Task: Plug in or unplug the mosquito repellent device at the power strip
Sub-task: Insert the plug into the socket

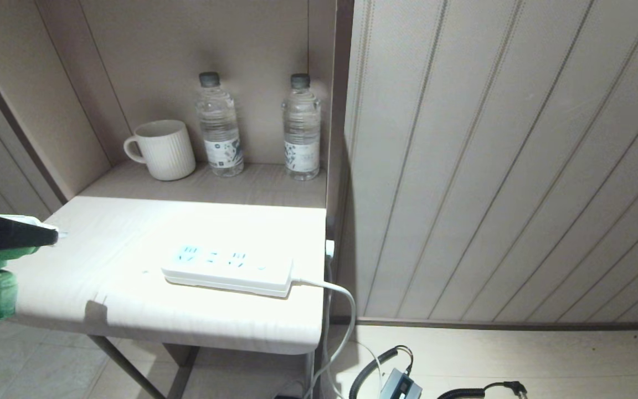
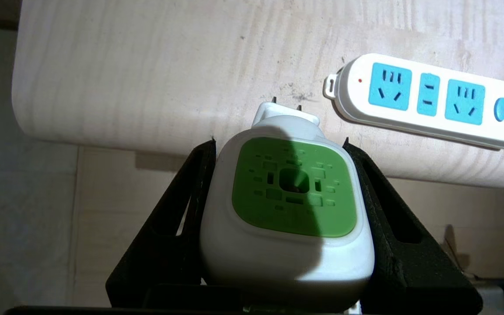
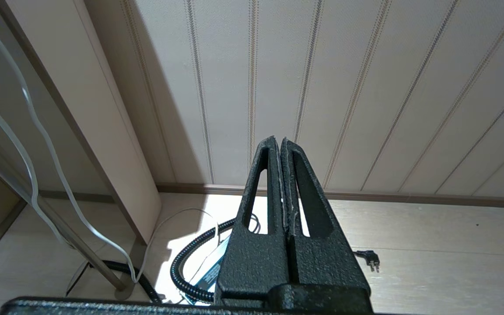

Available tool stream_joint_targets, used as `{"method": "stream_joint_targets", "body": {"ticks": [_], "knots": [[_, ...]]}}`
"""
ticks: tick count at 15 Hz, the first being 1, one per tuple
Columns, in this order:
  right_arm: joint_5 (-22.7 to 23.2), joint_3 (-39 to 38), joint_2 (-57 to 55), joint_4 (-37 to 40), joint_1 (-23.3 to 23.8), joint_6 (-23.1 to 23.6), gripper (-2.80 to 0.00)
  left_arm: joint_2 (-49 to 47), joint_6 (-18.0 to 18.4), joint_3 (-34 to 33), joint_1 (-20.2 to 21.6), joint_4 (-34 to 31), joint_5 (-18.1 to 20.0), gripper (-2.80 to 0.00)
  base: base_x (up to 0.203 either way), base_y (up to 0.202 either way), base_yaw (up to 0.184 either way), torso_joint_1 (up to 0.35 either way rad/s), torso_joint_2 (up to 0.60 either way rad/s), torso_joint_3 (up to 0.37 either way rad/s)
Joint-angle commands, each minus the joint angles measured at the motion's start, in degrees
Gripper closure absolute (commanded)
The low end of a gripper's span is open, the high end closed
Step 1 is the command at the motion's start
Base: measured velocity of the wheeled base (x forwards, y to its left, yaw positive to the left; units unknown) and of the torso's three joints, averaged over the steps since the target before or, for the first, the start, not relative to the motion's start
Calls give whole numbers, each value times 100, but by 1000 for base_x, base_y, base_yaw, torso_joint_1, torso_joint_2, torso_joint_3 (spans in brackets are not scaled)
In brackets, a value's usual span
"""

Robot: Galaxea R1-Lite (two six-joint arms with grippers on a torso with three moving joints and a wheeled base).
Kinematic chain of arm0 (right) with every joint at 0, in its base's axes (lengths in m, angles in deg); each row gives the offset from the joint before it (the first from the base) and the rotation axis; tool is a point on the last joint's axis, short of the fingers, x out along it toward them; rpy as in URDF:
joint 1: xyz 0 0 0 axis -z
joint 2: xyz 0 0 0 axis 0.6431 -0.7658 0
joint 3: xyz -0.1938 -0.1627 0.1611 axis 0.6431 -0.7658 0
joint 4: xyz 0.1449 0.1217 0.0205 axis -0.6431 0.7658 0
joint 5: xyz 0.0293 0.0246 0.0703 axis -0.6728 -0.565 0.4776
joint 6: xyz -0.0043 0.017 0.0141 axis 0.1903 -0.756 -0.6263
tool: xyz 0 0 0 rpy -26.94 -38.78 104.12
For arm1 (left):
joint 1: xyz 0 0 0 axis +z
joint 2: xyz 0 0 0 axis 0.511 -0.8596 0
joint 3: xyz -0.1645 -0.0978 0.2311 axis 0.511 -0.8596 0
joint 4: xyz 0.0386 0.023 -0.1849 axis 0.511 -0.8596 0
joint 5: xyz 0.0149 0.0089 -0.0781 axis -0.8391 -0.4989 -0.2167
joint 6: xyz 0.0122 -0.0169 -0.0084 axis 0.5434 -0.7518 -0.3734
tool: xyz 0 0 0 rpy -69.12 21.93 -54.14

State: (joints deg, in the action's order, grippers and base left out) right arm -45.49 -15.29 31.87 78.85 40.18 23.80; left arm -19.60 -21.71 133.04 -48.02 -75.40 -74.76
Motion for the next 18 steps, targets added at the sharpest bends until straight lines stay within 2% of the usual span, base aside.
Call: {"method": "stream_joint_targets", "body": {"ticks": [1, 4, 6, 18], "knots": [[-1, 0, 1, -1, 2, -2, 0, -784, -21, 920, 121, -825, 139, 0, 0, 0, 0, 0, 0, 0], [-1, 0, -6, -1, 2, 2, 0, -1675, -32, 2152, 335, -1983, 469, 0, 0, 0, 0, 0, 0, 0], [-1, 0, 1, -1, 2, 1, 0, -2052, -48, 2417, 424, -2383, 684, 0, 0, 0, 0, 0, 0, 0], [-1, 0, 18, 8, 2, -28, 0, -2134, -60, 2414, 489, -2487, 760, 0, 0, 0, 0, 0, 0, 0]]}}
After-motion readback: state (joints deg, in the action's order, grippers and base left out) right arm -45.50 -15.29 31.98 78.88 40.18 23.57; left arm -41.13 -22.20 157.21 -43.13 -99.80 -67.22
